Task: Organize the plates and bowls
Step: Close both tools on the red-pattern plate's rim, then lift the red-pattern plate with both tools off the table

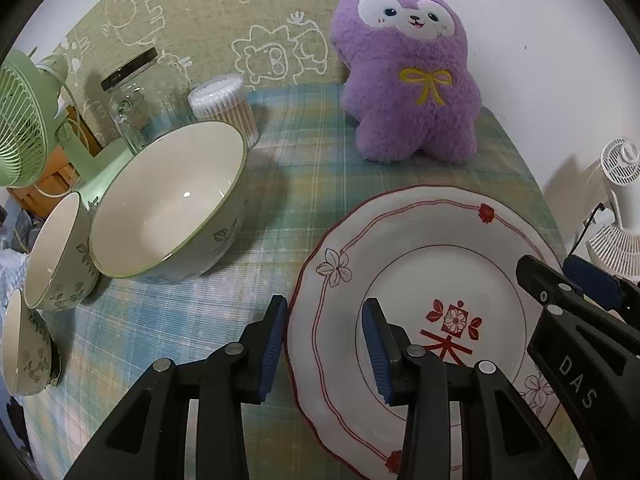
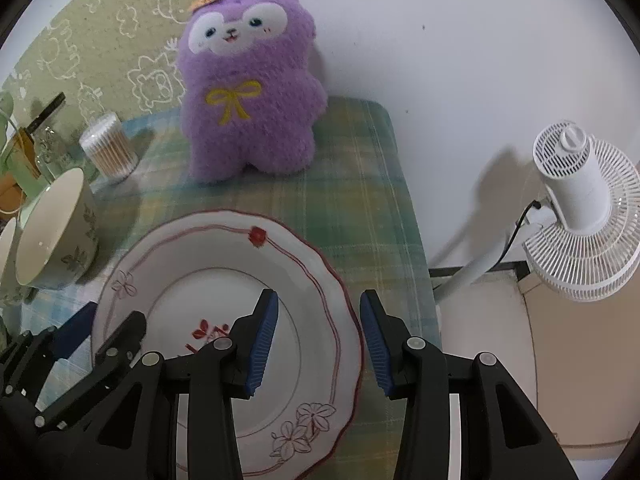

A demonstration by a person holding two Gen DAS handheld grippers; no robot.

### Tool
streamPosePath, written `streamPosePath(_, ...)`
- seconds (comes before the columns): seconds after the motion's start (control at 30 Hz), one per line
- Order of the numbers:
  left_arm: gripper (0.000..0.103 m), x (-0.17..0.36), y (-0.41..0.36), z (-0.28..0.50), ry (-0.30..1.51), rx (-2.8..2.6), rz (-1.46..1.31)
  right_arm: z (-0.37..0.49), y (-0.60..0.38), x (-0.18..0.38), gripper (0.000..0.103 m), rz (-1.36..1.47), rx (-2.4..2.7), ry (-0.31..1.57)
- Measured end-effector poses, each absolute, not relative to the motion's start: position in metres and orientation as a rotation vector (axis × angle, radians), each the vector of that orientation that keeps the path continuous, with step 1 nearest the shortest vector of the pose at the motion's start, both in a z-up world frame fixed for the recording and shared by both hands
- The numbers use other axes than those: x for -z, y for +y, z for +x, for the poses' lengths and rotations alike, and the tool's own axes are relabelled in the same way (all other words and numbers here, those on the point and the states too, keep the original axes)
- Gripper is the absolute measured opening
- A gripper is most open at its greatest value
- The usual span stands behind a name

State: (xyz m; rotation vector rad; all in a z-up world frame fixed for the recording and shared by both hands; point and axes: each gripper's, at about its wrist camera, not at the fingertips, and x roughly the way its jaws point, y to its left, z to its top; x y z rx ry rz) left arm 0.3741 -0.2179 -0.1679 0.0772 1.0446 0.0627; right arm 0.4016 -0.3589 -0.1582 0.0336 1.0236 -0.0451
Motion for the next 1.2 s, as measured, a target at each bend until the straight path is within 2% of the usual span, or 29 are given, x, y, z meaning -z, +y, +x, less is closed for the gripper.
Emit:
streamPosePath(0.33, 0.040, 0.175, -0.217, 0.377, 1.076, -0.058, 0.071, 0.405, -0.363, 0.177, 0.045, 0.073, 0.039, 1.096)
streamPosePath(1.2, 0.039, 0.158, -0.209, 0.337, 1.075, -0.051, 0.102, 0.362, -0.349, 0.159, 0.045, 0.075, 0.083, 1.107)
